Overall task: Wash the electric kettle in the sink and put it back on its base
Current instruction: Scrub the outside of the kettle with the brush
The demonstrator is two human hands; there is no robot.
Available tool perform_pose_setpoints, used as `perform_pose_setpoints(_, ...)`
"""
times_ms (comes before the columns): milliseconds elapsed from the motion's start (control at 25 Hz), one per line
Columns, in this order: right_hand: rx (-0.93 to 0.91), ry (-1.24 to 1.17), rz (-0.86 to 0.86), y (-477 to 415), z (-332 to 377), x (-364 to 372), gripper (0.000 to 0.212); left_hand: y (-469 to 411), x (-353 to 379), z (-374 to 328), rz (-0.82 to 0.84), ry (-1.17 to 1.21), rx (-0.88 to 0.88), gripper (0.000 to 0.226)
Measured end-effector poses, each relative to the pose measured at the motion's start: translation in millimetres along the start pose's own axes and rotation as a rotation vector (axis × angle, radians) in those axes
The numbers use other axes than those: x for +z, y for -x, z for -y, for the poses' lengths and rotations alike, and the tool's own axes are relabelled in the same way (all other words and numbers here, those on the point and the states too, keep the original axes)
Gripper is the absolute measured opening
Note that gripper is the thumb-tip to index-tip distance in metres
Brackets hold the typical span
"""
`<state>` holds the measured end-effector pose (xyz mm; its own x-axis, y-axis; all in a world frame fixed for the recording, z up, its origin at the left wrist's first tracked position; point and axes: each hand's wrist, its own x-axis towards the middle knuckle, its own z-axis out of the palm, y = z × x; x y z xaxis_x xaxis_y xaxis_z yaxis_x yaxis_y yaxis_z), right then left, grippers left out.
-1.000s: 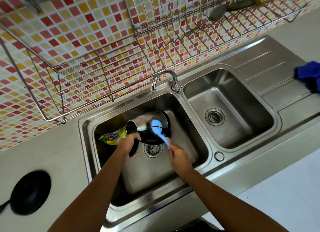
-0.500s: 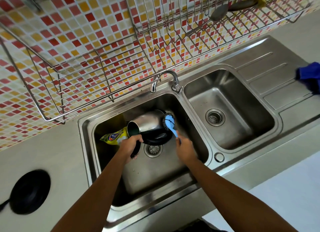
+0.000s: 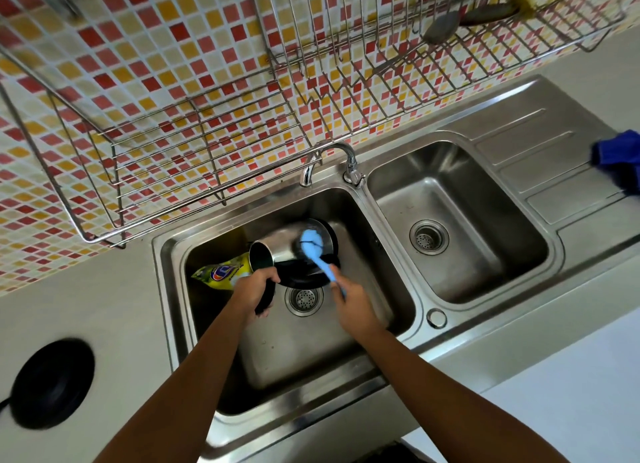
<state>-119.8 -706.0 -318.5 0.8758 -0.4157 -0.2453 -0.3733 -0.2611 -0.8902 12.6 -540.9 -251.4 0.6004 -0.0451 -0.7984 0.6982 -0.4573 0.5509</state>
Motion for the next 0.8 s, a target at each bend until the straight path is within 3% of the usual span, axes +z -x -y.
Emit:
perform_pose_setpoints(80, -0.135, 0.031, 0.103, 4.1, -11.0, 4.4, 0.045, -1.6, -3.7, 2.6, -0.015, -0.007, -0.006, 0.033)
perform_pose_setpoints(120, -0.116, 0.089, 0.076, 0.2, -17.6, 0.1, 0.045, -1.4, -4.7, 4.5, -0.021, -0.013, 0.001, 0.035)
perform_pose_setpoints(240, 0.224, 0.277, -0.113, -15.0, -30.7, -19.1, 0.045, 2.6, 2.0, 7.6, -0.060, -0.060, 0.032, 0.038)
perform_pose_setpoints(280, 0.229, 0.294, -0.123, -13.2, -29.1, -18.6, 0.045, 3.4, 5.3, 8.8, -0.080, -0.071, 0.048, 0.039)
perform_pose_setpoints(400, -0.126, 0.183, 0.017, 17.8, -2.0, 2.5, 0.046, 7.7, 8.1, 10.2, -0.140, -0.101, 0.083, 0.032)
perform_pose_setpoints(480, -0.231, 0.189, 0.037, 25.8, -2.5, 6.4, 0.045, 13.7, 10.1, 10.5, -0.167, -0.154, 0.113, 0.020)
perform_pose_setpoints(560, 0.003, 0.243, -0.120, 10.1, -13.6, -6.9, 0.043, 19.5, 13.8, 10.1, -0.196, -0.208, 0.147, 0.016)
perform_pose_setpoints(640, 0.216, 0.271, -0.164, 0.2, -18.9, -21.4, 0.043, 21.6, 17.2, 10.4, -0.213, -0.264, 0.188, 0.023)
perform_pose_setpoints(800, -0.112, 0.124, 0.041, 29.4, 6.0, -3.7, 0.044, 18.9, 19.8, 10.3, -0.232, -0.276, 0.211, 0.029)
